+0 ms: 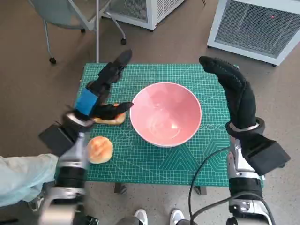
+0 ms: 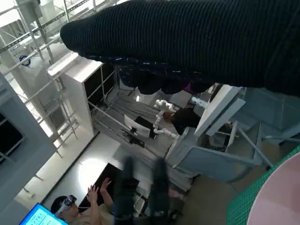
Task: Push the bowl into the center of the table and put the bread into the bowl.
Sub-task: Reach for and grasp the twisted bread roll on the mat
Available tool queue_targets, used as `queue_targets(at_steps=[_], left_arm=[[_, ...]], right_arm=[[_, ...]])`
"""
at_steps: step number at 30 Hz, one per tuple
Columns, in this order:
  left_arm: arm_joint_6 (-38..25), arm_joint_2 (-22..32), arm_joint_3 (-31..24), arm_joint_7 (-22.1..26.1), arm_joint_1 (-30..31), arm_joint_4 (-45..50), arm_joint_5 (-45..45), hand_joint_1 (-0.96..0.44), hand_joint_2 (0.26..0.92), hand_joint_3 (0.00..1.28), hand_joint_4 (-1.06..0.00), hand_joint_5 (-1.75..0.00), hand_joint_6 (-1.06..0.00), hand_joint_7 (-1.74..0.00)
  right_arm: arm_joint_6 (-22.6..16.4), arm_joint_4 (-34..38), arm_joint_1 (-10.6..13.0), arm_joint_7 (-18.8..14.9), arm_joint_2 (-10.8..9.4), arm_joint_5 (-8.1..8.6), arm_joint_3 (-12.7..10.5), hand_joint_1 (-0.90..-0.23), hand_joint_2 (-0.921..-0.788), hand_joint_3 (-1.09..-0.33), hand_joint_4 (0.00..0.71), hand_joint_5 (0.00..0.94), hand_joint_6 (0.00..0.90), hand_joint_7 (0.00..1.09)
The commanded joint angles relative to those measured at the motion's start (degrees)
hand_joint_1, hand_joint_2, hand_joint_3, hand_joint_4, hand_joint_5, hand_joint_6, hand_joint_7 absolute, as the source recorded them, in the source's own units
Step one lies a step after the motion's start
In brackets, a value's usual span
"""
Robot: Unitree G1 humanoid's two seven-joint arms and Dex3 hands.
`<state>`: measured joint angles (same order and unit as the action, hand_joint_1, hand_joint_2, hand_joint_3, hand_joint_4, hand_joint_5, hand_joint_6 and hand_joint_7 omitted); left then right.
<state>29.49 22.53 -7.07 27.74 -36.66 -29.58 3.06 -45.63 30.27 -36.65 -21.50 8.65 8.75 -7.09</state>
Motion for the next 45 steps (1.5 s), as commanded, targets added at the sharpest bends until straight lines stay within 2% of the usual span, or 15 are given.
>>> queue_targets(at_steps=[1,7,8,10,14,18,24,31,39,45], left_arm=[[-18.4,10.5,3.6,-0.5,-1.4,7.6,12.8,-0.50,0.764,0.03,-0.05,0.00,-0.23,-0.02],[-23.3,10.9,4.3,-0.4,-0.9,10.9,13.7,-0.42,0.725,0.01,-0.05,0.00,-0.23,-0.02],[-28.5,11.5,6.7,0.2,-3.2,9.6,17.3,-0.41,0.724,0.01,-0.05,0.00,-0.23,-0.02],[-34.5,11.8,11.9,0.0,-8.3,3.1,23.7,-0.32,0.715,0.01,-0.03,0.00,-0.24,-0.02],[-37.4,10.8,16.9,-0.4,-12.5,-4.1,28.2,-0.23,0.708,0.01,-0.01,0.00,-0.25,-0.01],[-40.4,9.1,20.6,-0.5,-15.0,-8.7,30.8,-0.21,0.706,0.00,-0.01,0.00,-0.25,-0.01],[-41.2,7.3,25.4,-1.2,-17.3,-14.9,33.2,-0.21,0.706,0.00,-0.02,-0.01,-0.26,-0.01],[-38.5,5.4,29.0,-2.8,-19.5,-23.0,34.0,-0.25,0.709,0.00,-0.05,-0.01,-0.27,-0.01],[-35.4,3.1,31.2,-4.8,-21.4,-30.5,33.5,-0.27,0.714,0.00,-0.08,-0.01,-0.28,-0.01],[-34.1,1.8,32.0,-6.1,-21.8,-33.4,33.1,-0.20,0.710,0.00,-0.10,-0.01,-0.29,-0.01]], right_arm=[[1.7,-0.7,2.2,0.6,-0.2,-0.05,0.7,-0.785,-0.921,-0.798,0.124,0.001,-0.001,0.45],[1.8,-0.9,2.3,0.7,-0.1,-0.02,0.8,-0.785,-0.921,-0.798,0.124,0.001,-0.001,0.45],[1.9,-1.0,2.3,0.6,-0.1,0.12,0.8,-0.785,-0.921,-0.798,0.124,0.001,-0.001,0.45],[1.9,-0.8,2.2,0.5,0.1,0.32,0.7,-0.782,-0.921,-0.799,0.124,0.001,-0.001,0.45],[1.5,-0.1,1.9,0.7,0.0,0.10,0.8,-0.778,-0.921,-0.800,0.124,0.001,-0.001,0.45],[1.4,0.5,1.7,0.7,-0.2,0.18,0.8,-0.777,-0.921,-0.801,0.123,0.001,-0.001,0.45],[1.6,1.2,1.5,0.4,-0.5,0.85,0.8,-0.773,-0.921,-0.801,0.123,0.000,-0.001,0.45],[2.3,0.5,1.7,0.3,-0.6,1.51,0.8,-0.768,-0.921,-0.802,0.121,0.000,-0.001,0.45],[3.0,-0.1,2.1,0.3,-1.1,2.30,1.0,-0.767,-0.921,-0.801,0.120,0.000,-0.001,0.45],[2.8,0.0,2.2,0.5,-1.1,2.08,1.0,-0.766,-0.921,-0.801,0.120,0.001,-0.001,0.45]])
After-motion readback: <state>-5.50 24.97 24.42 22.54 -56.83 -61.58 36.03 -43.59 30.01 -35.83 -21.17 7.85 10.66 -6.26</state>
